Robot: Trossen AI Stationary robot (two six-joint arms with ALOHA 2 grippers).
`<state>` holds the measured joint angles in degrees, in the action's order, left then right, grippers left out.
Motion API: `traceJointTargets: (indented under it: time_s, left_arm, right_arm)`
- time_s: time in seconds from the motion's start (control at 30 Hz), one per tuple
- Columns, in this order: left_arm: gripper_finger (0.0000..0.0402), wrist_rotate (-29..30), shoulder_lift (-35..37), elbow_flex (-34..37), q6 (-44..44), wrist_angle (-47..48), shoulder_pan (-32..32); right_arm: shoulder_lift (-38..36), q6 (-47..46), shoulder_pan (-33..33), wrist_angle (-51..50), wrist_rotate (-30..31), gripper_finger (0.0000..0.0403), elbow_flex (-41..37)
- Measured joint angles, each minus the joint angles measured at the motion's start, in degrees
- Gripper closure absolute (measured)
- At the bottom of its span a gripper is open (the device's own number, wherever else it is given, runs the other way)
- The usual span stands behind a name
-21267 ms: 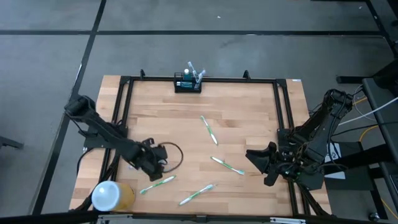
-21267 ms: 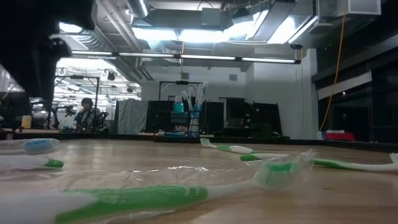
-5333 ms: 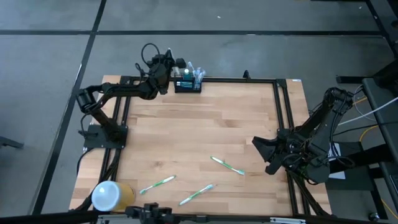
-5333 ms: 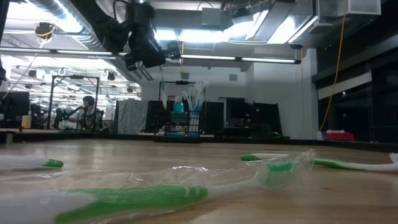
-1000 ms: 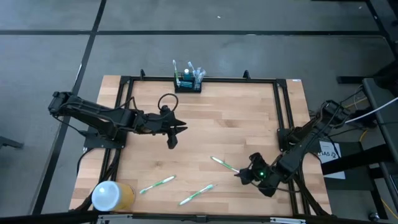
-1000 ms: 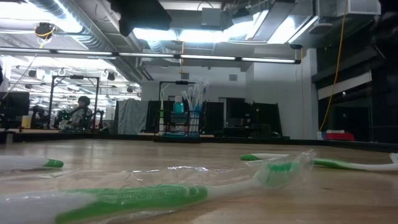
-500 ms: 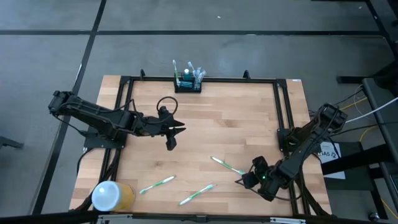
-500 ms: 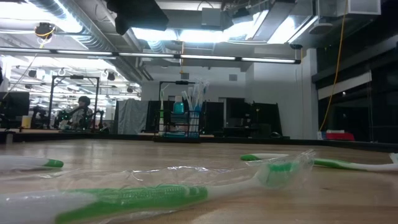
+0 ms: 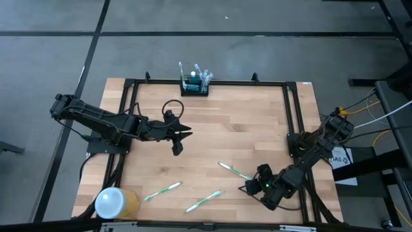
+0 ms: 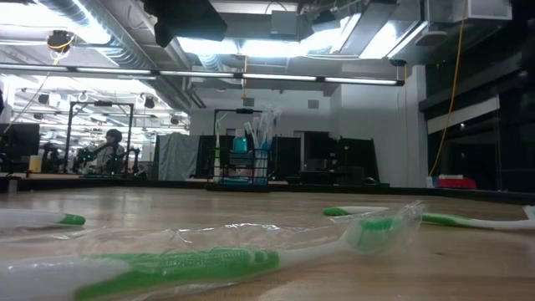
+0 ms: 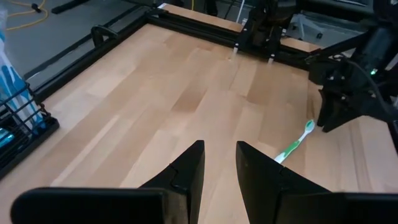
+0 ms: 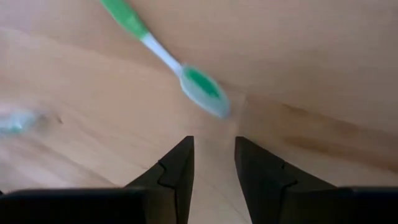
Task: Pick & Place toothbrushing station
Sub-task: Put the green toothbrush into the wire organizer
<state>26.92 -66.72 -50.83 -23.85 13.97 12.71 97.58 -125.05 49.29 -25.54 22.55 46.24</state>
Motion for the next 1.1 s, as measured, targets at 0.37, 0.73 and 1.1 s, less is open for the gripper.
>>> traceJointTargets:
  time_s: [0.37,0.73,1.1]
  left_arm:
    - [0.0313,0.0,0.0,0.0,-2.0,-0.5,0.0]
    - [0.0313,1.8,0.0,0.0,-4.0,-0.5,-0.7]
    - [0.0313,2.9,0.0,0.0,-7.2,-0.5,-1.1]
  right_arm:
    - [0.4,10.1,-13.7,8.7,15.0,0.0283,-5.4]
    - [0.5,50.7,-31.3,52.6,16.4,0.0282,-8.7]
    - [-6.5,48.8,-31.7,34.2,6.5,0.0297,-7.1]
